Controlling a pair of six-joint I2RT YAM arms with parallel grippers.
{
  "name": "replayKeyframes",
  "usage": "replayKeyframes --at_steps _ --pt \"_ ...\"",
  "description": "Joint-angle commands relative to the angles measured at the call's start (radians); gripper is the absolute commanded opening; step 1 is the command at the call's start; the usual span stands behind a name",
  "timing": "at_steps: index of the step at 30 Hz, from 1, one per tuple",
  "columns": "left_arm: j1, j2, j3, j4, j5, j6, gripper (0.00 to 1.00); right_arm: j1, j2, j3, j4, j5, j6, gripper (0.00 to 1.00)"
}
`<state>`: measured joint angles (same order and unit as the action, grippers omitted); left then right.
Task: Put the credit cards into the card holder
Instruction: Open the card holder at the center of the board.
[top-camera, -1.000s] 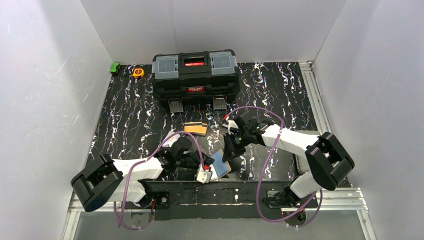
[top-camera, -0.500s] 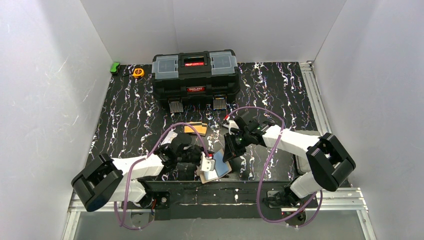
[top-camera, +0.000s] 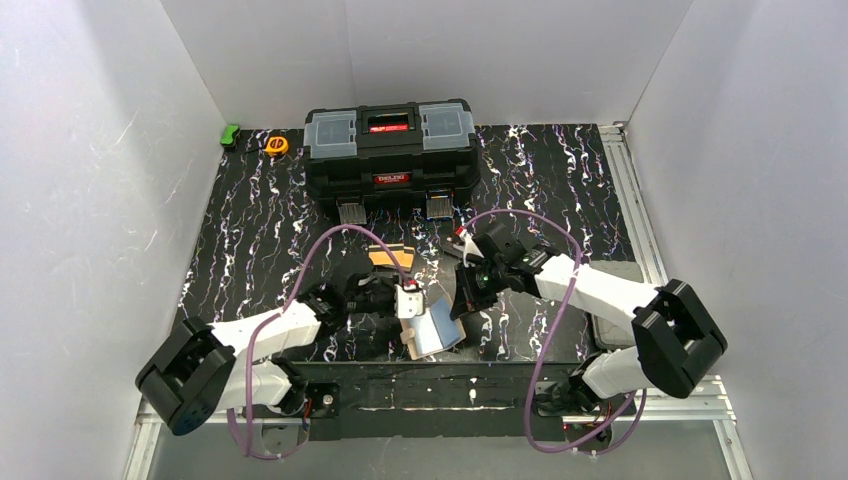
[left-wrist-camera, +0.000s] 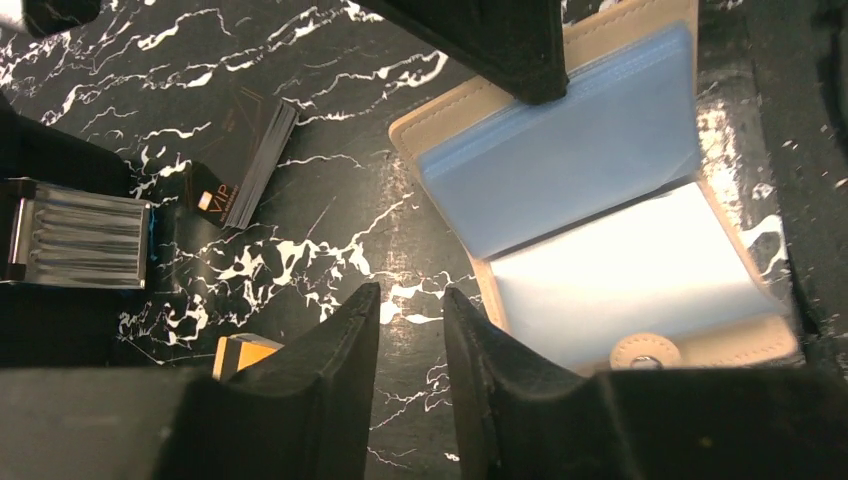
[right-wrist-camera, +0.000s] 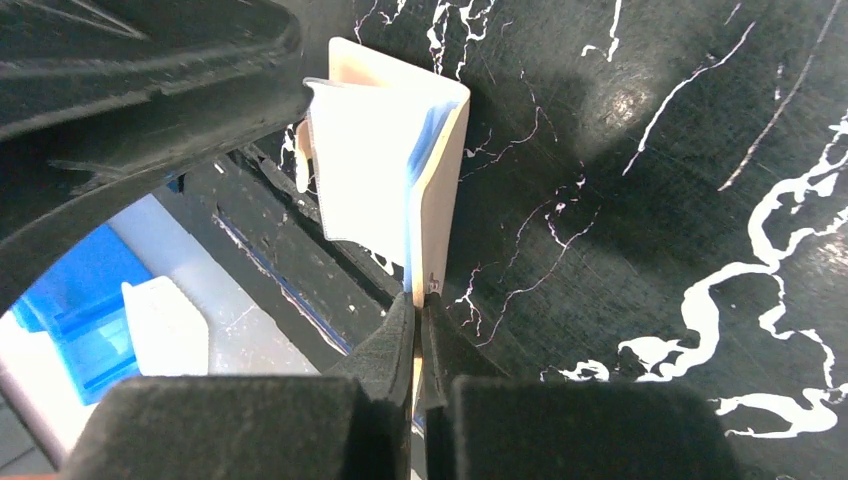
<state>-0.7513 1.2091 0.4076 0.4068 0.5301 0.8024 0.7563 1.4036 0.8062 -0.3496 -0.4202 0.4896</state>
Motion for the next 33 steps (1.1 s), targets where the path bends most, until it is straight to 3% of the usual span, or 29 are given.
replayKeyframes --at_steps 1,10,19,29,33 --pt "0.03 -0.067 0.039 -0.087 0.124 -0.042 0.33 0.024 -0.054 0.056 -0.057 0.079 -0.027 0.01" --pt "0.029 -0.027 0.046 -0.092 0.204 0.01 0.41 0.089 0.001 0.104 -0.101 0.144 -0.03 0.01" --pt "0.019 -0.051 0.003 -0.114 0.298 0.224 0.4 0.14 0.084 0.178 -0.147 0.199 0.001 0.01" --pt "0.008 -0.178 -0.158 -0.058 0.377 0.523 0.33 0.18 0.14 0.261 -0.214 0.27 0.034 0.01" --pt "-0.003 -0.208 -0.167 -0.067 0.409 0.573 0.33 0.19 0.147 0.299 -0.245 0.294 0.036 0.01"
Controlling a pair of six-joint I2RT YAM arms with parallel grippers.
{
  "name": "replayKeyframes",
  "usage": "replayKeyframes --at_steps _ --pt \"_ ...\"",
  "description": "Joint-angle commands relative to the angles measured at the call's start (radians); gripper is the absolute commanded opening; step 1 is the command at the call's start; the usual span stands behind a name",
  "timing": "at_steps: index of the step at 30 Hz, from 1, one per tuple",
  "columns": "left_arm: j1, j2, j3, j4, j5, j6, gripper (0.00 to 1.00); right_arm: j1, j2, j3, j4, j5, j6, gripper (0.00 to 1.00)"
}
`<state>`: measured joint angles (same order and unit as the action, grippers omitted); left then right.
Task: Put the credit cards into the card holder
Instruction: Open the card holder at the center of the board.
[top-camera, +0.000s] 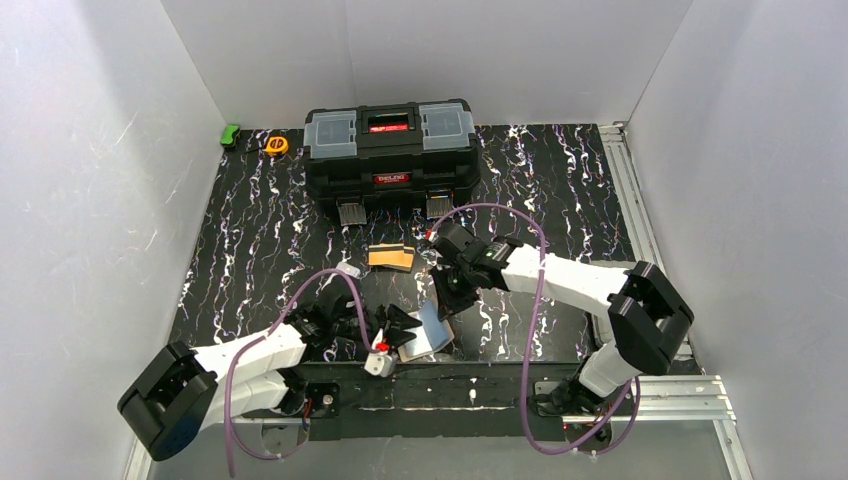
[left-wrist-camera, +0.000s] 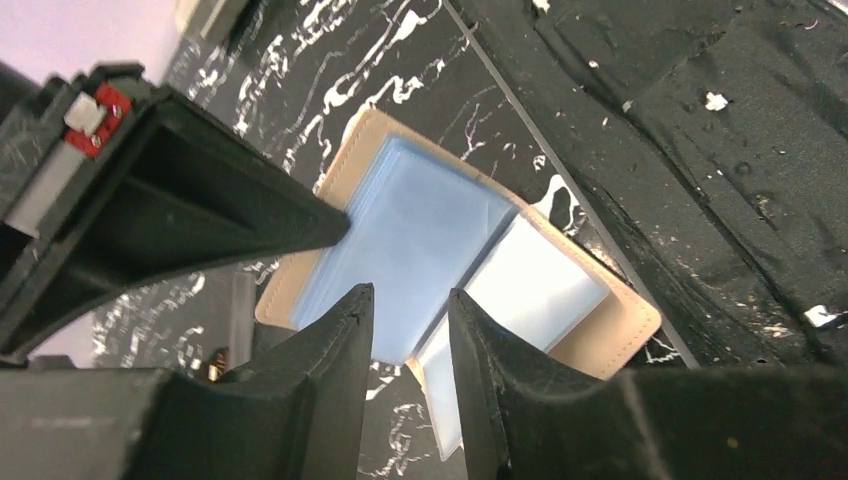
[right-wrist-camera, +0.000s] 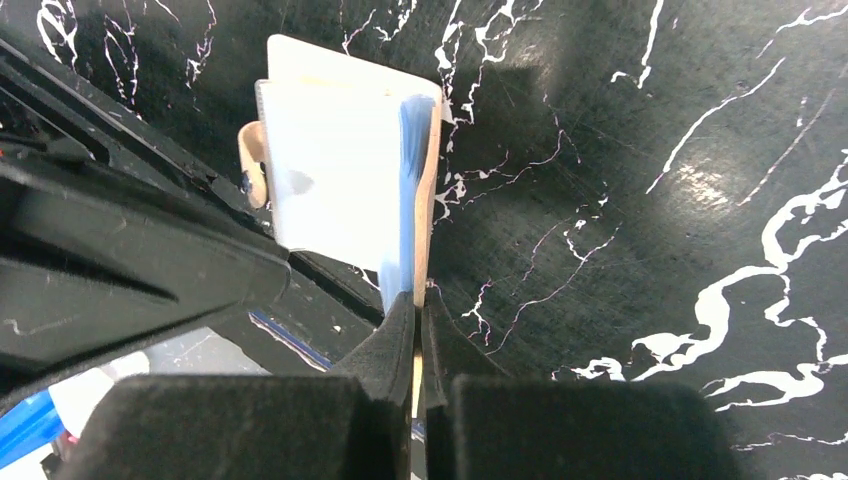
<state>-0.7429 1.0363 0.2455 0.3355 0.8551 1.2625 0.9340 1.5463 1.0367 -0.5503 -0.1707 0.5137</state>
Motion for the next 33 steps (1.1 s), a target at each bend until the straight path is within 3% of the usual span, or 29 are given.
replayKeyframes --at_steps 1,10,21,33 --pt "-0.018 -0.033 0.0 0.002 0.085 0.122 0.33 0.016 0.008 0.078 -0.049 0.046 0.012 0.01" --pt "-0.057 0.062 0.064 -0.061 0.118 0.268 0.35 0.04 0.03 0.114 -0.064 0.049 0.022 0.01" --pt "-0.09 0.154 0.122 -0.045 0.081 0.27 0.36 0.047 0.037 0.109 -0.053 0.041 0.019 0.01" --pt "-0.094 0.132 0.15 -0.165 0.07 0.32 0.36 0.055 0.038 0.119 -0.049 0.04 0.019 0.01"
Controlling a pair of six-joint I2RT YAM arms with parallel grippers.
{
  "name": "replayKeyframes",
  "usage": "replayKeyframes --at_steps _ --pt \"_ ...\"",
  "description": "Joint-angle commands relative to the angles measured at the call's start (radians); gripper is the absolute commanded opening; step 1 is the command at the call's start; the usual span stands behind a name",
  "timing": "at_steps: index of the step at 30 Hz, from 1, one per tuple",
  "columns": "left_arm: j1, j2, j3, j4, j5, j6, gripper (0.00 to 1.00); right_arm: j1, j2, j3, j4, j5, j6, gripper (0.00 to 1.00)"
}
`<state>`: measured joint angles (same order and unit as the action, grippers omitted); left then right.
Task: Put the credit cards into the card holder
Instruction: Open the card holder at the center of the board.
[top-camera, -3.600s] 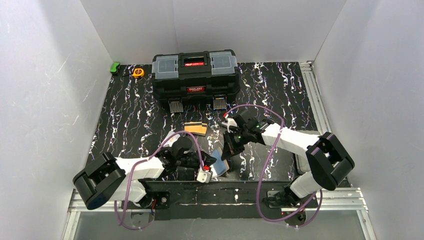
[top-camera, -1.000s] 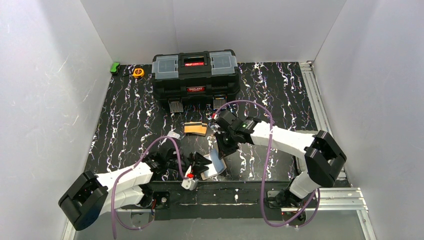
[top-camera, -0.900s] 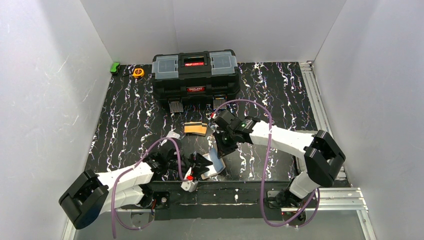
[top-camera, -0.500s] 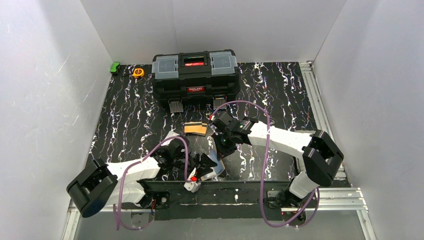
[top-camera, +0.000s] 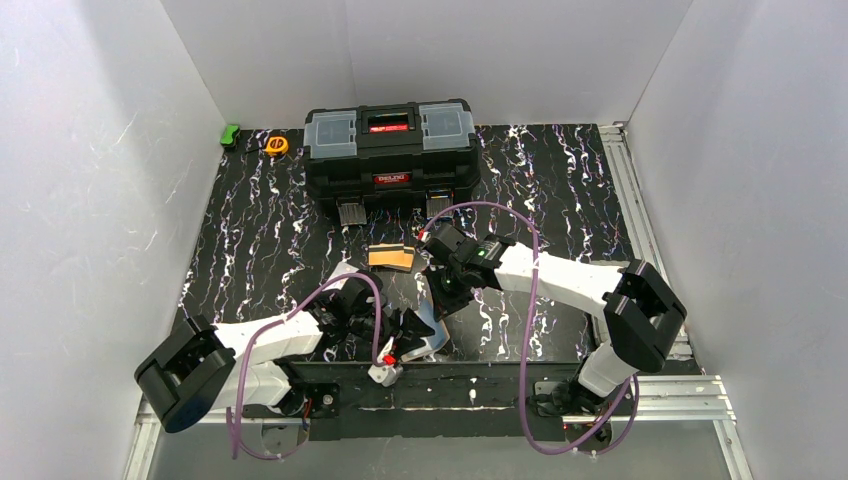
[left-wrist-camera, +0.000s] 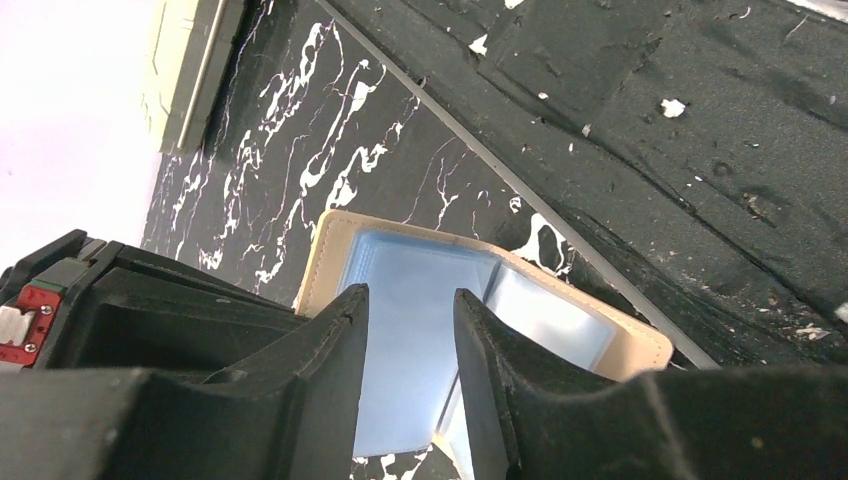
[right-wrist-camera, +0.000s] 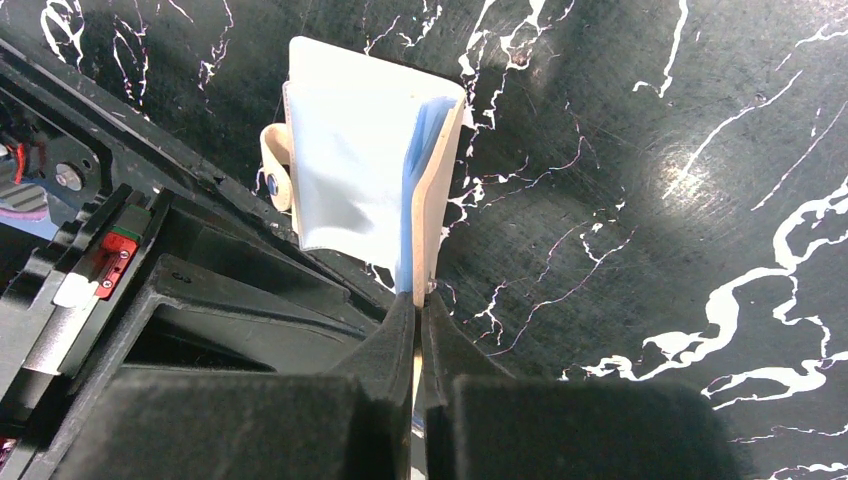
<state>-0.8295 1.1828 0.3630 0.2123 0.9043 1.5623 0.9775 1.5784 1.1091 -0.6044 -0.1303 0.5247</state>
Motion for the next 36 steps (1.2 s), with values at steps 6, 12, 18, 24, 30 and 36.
replayKeyframes --at_steps 6,12,18,24,30,36 --pt "-0.014 -0.005 0.023 0.022 0.005 -0.001 0.37 0.022 0.012 0.056 0.002 0.001 0.013 0.01" --pt "-0.016 0.003 0.028 -0.018 -0.002 0.022 0.37 0.027 0.014 0.059 0.003 0.001 0.015 0.01" --pt "-0.016 0.0 0.033 -0.083 -0.008 0.055 0.36 0.029 0.018 0.059 0.001 0.003 0.015 0.01" --pt "-0.016 -0.002 0.033 -0.113 -0.021 0.075 0.33 0.029 0.019 0.065 -0.002 0.004 0.011 0.01" --pt "-0.016 -0.021 0.026 -0.097 -0.033 0.066 0.33 0.03 0.015 0.063 -0.005 0.005 0.009 0.01" --pt "-0.017 -0.019 0.015 0.016 -0.027 0.033 0.33 0.03 0.019 0.065 -0.002 0.0 0.008 0.01"
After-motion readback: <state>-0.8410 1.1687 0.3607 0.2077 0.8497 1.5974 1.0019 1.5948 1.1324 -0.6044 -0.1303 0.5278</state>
